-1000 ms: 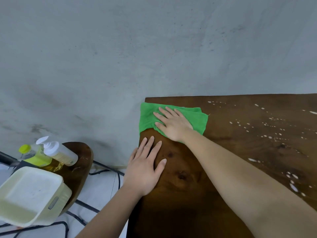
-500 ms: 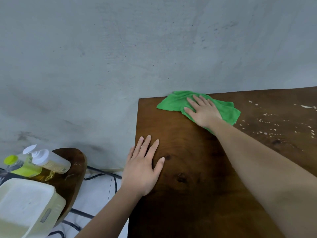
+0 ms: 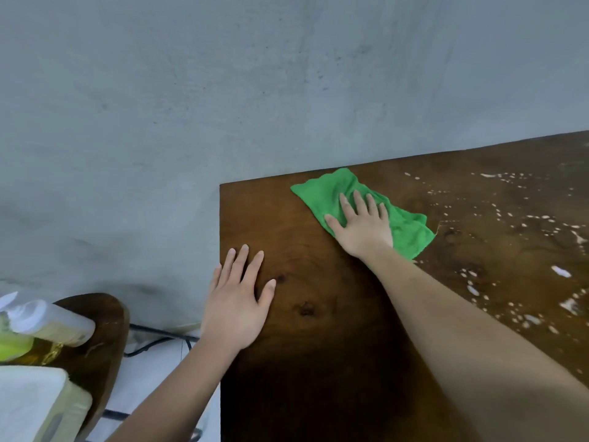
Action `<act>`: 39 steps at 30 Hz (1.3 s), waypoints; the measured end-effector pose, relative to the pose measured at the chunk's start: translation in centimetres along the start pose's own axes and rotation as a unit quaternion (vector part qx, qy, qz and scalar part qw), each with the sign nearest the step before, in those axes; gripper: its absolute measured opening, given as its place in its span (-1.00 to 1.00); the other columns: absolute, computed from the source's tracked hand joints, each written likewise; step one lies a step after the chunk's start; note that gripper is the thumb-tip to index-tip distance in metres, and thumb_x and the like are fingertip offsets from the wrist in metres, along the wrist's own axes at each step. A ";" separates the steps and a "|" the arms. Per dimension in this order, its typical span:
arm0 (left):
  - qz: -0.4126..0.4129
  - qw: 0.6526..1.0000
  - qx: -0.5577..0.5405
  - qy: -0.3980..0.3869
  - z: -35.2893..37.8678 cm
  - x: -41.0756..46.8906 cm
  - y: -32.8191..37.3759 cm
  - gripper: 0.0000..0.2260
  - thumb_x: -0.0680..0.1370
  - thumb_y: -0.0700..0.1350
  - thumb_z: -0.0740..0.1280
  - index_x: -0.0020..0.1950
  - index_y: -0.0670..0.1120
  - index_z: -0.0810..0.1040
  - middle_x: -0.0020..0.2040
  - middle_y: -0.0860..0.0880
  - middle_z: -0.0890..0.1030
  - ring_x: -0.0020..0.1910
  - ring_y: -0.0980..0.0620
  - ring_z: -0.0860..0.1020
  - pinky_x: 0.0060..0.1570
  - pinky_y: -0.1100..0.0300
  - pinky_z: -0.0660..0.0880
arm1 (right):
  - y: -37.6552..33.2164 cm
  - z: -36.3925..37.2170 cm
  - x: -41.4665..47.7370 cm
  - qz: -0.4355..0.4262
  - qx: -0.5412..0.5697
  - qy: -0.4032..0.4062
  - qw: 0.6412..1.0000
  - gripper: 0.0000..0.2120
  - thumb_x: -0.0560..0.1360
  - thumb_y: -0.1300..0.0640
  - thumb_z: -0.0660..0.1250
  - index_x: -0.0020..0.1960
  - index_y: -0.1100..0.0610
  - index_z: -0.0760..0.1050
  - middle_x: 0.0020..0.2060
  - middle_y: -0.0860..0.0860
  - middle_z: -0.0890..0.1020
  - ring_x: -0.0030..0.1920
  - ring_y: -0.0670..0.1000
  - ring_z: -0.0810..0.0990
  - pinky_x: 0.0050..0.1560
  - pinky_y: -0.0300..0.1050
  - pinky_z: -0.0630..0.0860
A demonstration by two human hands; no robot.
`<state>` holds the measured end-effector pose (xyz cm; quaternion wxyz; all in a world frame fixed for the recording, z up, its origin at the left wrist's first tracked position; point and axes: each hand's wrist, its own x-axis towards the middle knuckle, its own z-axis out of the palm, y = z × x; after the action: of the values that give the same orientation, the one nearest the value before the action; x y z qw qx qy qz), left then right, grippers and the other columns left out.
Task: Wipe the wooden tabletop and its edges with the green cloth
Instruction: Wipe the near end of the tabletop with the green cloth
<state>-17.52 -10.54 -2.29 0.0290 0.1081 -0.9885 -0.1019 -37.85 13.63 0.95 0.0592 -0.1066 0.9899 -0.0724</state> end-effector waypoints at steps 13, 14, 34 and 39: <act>0.035 0.998 0.021 -0.043 -1.1 -0.6 0.8 -0.24 0.69 0.46 -0.22 0.83 0.14 -0.05 0.84 -0.02 -0.10 0.81 -0.03 -0.16 0.78 -0.07 -0.11 | 2.5 2.8 -18.4 -0.125 0.008 -0.004 0.992 -0.17 0.65 -0.56 -0.33 0.81 -0.19 -0.15 0.81 -0.08 -0.11 0.79 0.04 -0.23 0.77 0.18 -0.20; 0.039 0.998 0.023 -0.050 -1.2 -0.6 0.9 -0.23 0.68 0.46 -0.23 0.84 0.14 -0.06 0.84 -0.02 -0.11 0.81 -0.03 -0.17 0.78 -0.08 -0.10 | 3.4 2.7 -19.2 -0.128 0.013 -0.003 0.992 -0.17 0.65 -0.57 -0.32 0.81 -0.21 -0.15 0.81 -0.10 -0.11 0.79 0.01 -0.24 0.77 0.15 -0.23; 0.117 0.989 0.067 -0.061 0.3 -1.9 5.6 -0.12 0.59 0.56 -0.40 0.83 0.15 -0.15 0.83 0.04 -0.17 0.79 0.00 -0.21 0.74 -0.05 -0.20 | 22.6 -0.4 -21.2 0.184 0.016 0.047 0.982 -0.15 0.63 -0.57 -0.34 0.81 -0.20 -0.14 0.81 -0.05 -0.08 0.80 0.07 -0.14 0.77 0.18 -0.14; 0.152 0.985 0.055 -0.066 0.4 -2.2 7.5 -0.15 0.60 0.54 -0.40 0.82 0.18 -0.16 0.83 0.06 -0.16 0.80 0.02 -0.21 0.78 -0.07 -0.14 | 17.1 0.1 -20.6 0.184 0.023 0.037 0.982 -0.10 0.60 -0.57 -0.41 0.81 -0.14 -0.20 0.81 0.02 -0.14 0.80 0.16 -0.21 0.76 0.25 -0.19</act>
<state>-17.00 -2.82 -1.18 -0.0268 -0.0484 -0.9973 -0.0482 -21.28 34.65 0.26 0.0371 0.0817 0.9922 -0.0867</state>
